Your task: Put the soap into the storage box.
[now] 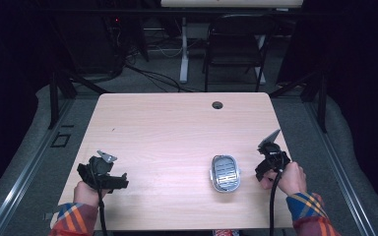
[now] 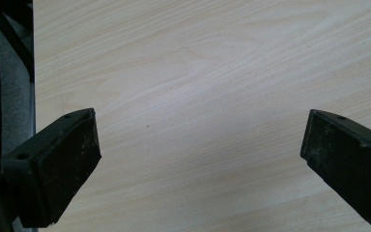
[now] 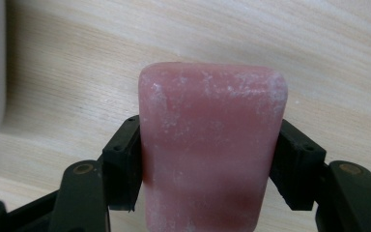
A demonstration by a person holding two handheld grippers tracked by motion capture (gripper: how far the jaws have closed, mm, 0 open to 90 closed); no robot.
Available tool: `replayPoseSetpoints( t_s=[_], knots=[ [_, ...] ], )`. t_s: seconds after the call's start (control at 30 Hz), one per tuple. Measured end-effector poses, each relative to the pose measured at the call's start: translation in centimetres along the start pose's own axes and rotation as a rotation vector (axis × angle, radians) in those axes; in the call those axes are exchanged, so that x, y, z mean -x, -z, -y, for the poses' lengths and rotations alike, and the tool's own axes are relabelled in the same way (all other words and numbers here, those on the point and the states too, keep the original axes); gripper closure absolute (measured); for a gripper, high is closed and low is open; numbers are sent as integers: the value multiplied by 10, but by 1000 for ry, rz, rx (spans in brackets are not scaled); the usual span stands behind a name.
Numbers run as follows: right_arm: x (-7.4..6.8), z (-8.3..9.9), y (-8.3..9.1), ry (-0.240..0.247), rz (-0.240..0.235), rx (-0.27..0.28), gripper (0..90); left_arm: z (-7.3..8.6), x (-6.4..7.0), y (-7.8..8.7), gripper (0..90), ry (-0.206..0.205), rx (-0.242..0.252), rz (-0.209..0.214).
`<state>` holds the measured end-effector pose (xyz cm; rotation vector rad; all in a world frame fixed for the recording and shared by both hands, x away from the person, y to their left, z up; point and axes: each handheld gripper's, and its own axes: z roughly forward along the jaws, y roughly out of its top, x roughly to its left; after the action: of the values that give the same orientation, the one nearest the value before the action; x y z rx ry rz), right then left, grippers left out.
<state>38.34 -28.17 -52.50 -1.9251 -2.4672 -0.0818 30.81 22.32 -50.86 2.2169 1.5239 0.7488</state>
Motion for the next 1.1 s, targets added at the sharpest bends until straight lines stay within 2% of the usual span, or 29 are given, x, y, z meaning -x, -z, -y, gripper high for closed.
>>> replayPoseSetpoints(
  t_s=[0.1,0.13,0.17,0.23,0.37,0.5,0.63,0.7,0.8,0.9,1.0,1.1],
  knots=[
    [-2,-2,2,10,-6,1,370,0,0,0,2,-1,1,1],
    [-2,-2,4,28,2,-12,371,0,0,0,2,-1,2,0],
    [-3,-3,6,26,-1,-20,370,0,0,0,2,-1,2,0],
    [-5,-3,6,23,-4,4,371,0,0,0,2,-2,3,-1],
    [-7,-6,10,44,-5,-24,371,0,0,0,2,0,3,-1],
    [-11,-7,11,41,-14,-12,371,0,0,0,2,0,0,0],
    [-13,-9,15,52,-17,-25,372,0,0,0,2,-1,-3,2],
    [-15,-9,16,48,-20,-8,372,0,0,0,2,2,0,1],
    [-17,-11,19,73,-14,-28,372,-1,0,0,2,2,-4,2],
    [-20,-10,21,61,-14,-8,372,-1,0,0,2,2,-3,2],
    [-21,-12,25,85,-8,-28,372,-1,0,0,2,-1,0,0],
    [-24,-13,25,79,-10,-8,372,-1,0,0,2,0,2,2]
  ],
)
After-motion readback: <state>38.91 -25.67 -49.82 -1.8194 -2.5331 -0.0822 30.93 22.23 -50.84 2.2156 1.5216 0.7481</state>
